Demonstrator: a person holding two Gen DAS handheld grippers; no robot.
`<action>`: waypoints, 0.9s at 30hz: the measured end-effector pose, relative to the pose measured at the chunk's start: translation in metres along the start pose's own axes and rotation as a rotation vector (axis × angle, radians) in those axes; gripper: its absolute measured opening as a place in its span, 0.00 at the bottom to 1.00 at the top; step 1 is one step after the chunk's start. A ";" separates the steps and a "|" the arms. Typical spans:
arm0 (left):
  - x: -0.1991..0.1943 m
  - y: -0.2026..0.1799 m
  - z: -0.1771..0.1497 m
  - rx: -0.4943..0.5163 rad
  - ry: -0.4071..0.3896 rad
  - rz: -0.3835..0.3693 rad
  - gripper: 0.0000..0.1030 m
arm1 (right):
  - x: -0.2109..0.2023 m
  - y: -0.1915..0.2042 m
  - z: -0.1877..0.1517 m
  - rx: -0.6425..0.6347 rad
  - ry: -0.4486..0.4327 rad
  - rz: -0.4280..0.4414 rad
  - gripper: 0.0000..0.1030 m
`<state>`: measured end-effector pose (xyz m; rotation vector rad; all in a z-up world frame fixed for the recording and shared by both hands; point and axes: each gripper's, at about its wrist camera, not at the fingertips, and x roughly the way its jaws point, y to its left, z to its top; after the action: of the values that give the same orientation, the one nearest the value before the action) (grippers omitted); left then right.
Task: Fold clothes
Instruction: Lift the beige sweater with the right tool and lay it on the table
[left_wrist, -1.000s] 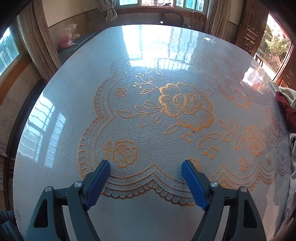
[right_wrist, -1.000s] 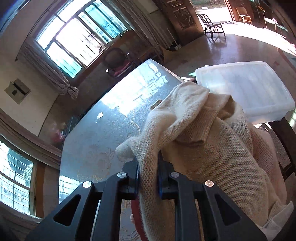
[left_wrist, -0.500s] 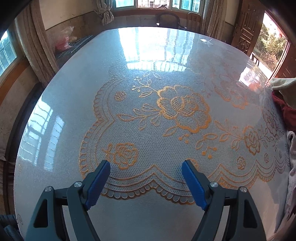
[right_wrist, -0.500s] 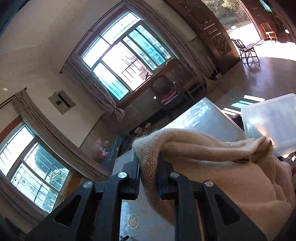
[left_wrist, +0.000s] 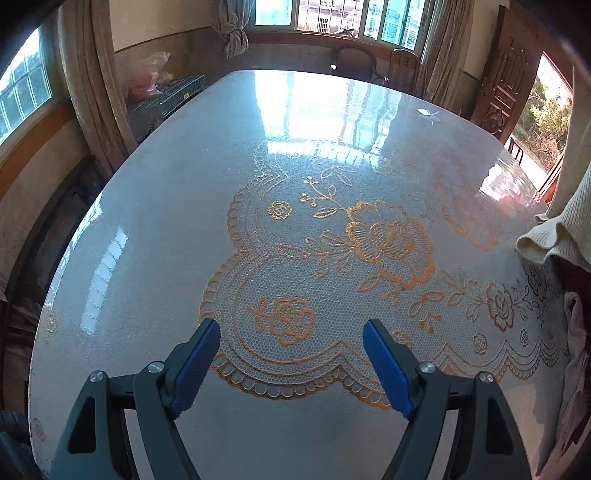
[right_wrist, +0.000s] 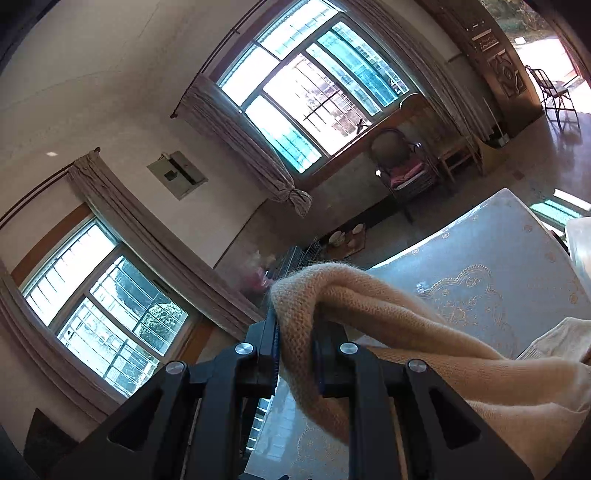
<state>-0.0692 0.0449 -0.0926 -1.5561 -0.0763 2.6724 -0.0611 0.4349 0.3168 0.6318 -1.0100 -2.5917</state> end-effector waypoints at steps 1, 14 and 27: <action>0.003 0.007 -0.003 -0.010 -0.003 0.004 0.80 | 0.012 0.006 -0.004 -0.004 0.011 0.026 0.16; -0.021 0.062 -0.016 -0.139 -0.027 0.085 0.80 | 0.216 0.023 -0.165 -0.053 0.364 0.144 0.15; -0.050 0.120 -0.039 -0.254 -0.006 0.176 0.80 | 0.269 0.025 -0.301 -0.395 0.655 0.008 0.40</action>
<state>-0.0131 -0.0771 -0.0767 -1.6967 -0.3051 2.8993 -0.1411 0.1354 0.0572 1.2309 -0.2838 -2.2153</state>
